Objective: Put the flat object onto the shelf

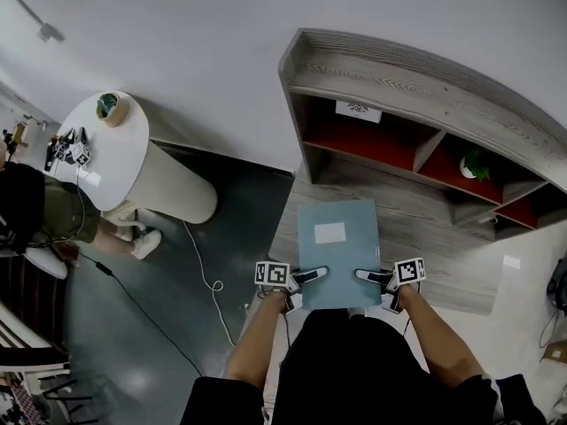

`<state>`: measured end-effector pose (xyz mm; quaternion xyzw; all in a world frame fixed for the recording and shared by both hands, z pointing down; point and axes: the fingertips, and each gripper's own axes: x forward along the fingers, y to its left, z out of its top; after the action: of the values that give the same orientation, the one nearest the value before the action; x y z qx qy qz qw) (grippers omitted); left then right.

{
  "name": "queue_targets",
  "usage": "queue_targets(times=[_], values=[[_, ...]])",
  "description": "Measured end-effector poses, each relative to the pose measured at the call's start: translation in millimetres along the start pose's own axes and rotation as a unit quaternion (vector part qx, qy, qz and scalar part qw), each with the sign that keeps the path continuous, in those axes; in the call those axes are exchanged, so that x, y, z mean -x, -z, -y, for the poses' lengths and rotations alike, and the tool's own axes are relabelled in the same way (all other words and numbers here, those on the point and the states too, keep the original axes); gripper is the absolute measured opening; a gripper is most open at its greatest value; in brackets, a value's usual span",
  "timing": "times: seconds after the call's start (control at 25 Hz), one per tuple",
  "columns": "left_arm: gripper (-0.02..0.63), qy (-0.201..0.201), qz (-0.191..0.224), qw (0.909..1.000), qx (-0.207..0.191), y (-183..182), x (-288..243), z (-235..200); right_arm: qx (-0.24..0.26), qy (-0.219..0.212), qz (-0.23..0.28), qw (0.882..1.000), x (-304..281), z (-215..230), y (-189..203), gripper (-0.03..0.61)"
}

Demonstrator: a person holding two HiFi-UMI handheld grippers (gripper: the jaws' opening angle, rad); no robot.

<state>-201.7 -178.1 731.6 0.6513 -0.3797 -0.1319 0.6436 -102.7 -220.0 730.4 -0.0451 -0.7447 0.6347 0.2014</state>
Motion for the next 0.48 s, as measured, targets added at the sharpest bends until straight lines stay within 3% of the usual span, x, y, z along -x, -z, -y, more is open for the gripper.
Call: queue_targets(times=[0.48], values=[[0.356, 0.003, -0.073, 0.9973, -0.006, -44, -21, -37, -0.031, 0.032, 0.067, 0.997, -18, 28, -30, 0.324]])
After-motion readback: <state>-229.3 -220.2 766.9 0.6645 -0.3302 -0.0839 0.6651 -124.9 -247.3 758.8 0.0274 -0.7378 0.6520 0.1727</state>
